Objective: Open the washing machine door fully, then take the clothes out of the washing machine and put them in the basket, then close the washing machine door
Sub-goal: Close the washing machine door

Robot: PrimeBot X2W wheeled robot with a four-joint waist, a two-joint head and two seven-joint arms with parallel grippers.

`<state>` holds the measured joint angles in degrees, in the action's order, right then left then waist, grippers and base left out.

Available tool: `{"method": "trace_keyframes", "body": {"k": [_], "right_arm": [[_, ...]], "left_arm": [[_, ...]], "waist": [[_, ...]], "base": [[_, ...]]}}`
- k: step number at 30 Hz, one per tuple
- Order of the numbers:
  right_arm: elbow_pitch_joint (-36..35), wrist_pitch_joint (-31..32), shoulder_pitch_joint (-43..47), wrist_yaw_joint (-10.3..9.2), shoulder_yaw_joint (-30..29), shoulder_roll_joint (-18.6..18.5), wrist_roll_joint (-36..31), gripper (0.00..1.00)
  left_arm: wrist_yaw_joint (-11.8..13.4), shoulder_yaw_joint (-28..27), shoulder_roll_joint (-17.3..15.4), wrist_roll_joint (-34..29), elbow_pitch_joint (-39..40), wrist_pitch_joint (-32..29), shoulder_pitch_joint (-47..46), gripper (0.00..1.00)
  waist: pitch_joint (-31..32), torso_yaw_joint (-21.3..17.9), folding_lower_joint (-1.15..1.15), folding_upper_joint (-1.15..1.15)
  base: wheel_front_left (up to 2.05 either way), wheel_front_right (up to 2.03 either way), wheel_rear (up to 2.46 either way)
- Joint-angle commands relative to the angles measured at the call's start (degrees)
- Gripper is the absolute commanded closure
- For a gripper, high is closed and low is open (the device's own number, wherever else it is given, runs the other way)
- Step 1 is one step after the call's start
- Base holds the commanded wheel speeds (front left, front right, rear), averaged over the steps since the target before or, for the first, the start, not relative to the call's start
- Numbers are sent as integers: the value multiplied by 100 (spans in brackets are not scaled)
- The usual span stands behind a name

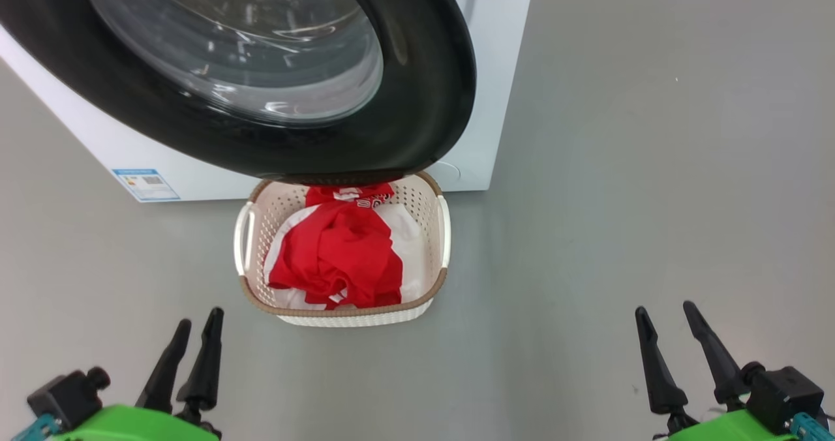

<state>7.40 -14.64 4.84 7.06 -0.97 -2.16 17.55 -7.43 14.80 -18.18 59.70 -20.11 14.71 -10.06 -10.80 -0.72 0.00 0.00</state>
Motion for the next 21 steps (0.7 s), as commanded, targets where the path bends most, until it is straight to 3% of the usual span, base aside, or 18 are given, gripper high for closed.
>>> {"method": "trace_keyframes", "body": {"k": [1, 21], "right_arm": [[-117, -36, 59, 43, 100, -72, -42, 0], [-110, -36, 444, 43, -188, -72, 37, 0]], "left_arm": [[-6, -327, -101, -264, 166, 29, 72, 0], [-6, -1435, 435, -2482, 628, 29, 922, 0]], "waist": [[94, 83, 0, 0], [467, 252, 0, 0]], "base": [[0, 0, 0], [0, 0, 0]]}}
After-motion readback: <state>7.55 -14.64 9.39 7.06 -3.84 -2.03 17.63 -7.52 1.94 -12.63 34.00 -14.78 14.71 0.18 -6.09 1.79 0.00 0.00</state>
